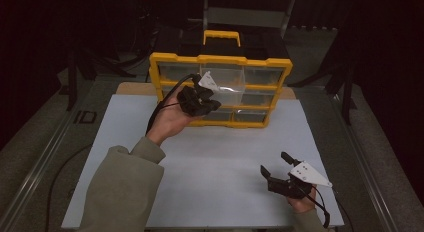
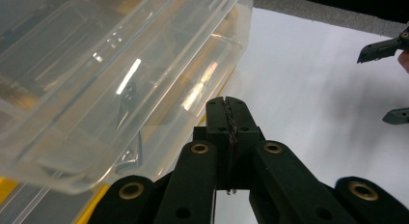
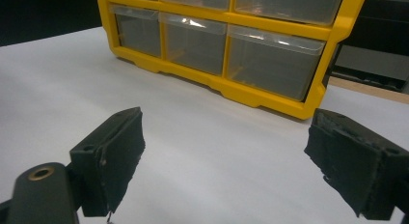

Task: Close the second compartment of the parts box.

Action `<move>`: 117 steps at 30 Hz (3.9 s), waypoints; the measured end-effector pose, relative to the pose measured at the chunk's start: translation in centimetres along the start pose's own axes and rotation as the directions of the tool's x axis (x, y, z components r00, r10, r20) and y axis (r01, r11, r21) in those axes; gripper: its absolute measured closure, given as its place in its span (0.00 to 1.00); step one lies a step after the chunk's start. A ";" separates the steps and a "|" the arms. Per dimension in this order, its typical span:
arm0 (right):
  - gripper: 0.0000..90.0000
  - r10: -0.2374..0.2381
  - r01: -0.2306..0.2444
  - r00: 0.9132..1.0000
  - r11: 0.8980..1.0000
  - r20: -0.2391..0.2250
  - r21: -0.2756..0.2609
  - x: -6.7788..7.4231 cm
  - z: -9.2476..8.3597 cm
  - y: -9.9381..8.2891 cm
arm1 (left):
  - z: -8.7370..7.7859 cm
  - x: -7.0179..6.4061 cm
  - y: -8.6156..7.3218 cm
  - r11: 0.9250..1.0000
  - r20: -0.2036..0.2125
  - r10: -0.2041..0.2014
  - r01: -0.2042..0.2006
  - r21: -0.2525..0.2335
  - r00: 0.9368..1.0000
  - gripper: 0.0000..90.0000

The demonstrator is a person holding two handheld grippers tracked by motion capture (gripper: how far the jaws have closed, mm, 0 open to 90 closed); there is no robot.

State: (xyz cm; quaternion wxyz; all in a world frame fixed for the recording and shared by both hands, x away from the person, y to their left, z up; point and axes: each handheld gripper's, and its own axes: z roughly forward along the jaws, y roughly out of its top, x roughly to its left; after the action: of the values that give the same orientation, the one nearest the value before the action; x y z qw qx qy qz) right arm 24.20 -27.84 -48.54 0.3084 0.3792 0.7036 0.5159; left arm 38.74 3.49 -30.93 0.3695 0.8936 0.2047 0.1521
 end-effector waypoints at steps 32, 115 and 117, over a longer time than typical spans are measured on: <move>0.14 -0.001 0.001 1.000 1.000 -0.003 0.000 0.0 0.0 0.0 | 1.1 0.2 0.4 1.000 -0.067 -0.009 0.007 -0.021 0.998 1.00; 0.14 0.008 -0.008 1.000 1.000 -0.006 -0.002 -0.3 0.1 -0.1 | 3.7 4.1 0.4 0.988 -0.311 -0.154 0.136 -0.077 0.938 1.00; 0.14 0.008 -0.008 1.000 1.000 -0.005 -0.002 -0.3 0.1 -0.1 | 3.7 4.2 0.3 0.987 -0.317 -0.158 0.142 -0.075 0.935 1.00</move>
State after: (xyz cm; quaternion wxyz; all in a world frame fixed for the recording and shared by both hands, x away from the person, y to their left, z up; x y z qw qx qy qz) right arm 24.43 -28.05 -48.64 0.3046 0.3804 0.7023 0.5189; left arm 44.04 3.06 -32.74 0.3641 0.8289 0.3260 0.2723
